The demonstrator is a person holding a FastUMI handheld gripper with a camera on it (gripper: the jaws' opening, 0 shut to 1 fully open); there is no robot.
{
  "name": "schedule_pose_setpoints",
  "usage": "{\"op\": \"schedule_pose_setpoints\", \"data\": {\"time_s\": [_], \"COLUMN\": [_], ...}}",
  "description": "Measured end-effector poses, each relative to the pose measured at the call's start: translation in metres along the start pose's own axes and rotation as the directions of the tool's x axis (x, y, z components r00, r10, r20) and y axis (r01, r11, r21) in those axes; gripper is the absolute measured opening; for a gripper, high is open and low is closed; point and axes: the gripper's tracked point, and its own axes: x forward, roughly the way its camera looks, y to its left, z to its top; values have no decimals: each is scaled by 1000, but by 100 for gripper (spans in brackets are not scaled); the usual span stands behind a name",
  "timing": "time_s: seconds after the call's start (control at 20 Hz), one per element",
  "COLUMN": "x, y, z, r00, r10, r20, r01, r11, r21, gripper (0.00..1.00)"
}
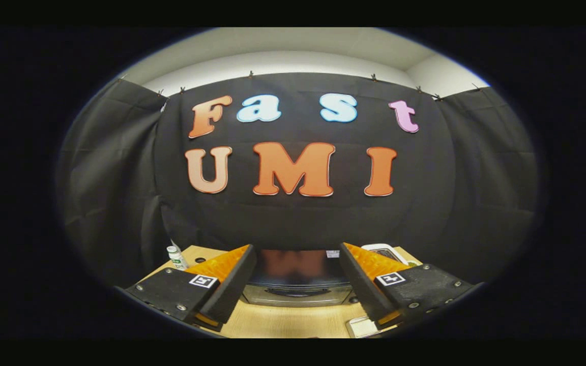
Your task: Open the toaster oven, put the food inside, and close the toaster oven door.
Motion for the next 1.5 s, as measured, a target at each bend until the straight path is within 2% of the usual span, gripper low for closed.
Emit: {"op": "schedule_pose_setpoints", "data": {"time_s": [0.15,0.45,0.65,0.85,1.15,1.4,1.5], "x": [30,78,97,104,103,99,94], "y": [-1,9,11,15,21,23,29], "z": [-19,-83,-131,-164,-187,-187,-187], "r00": [1000,991,975,958,942,942,944], "r10": [-22,-15,-13,0,9,12,33], "r20": [-18,-129,-220,-286,-337,-334,-328], "r01": [22,11,1,-6,-14,-4,-25], "r11": [1000,999,998,1000,1000,1000,999], "r21": [-19,-35,-56,-18,-13,24,29], "gripper": [98,98,98,98,98,98,98]}}
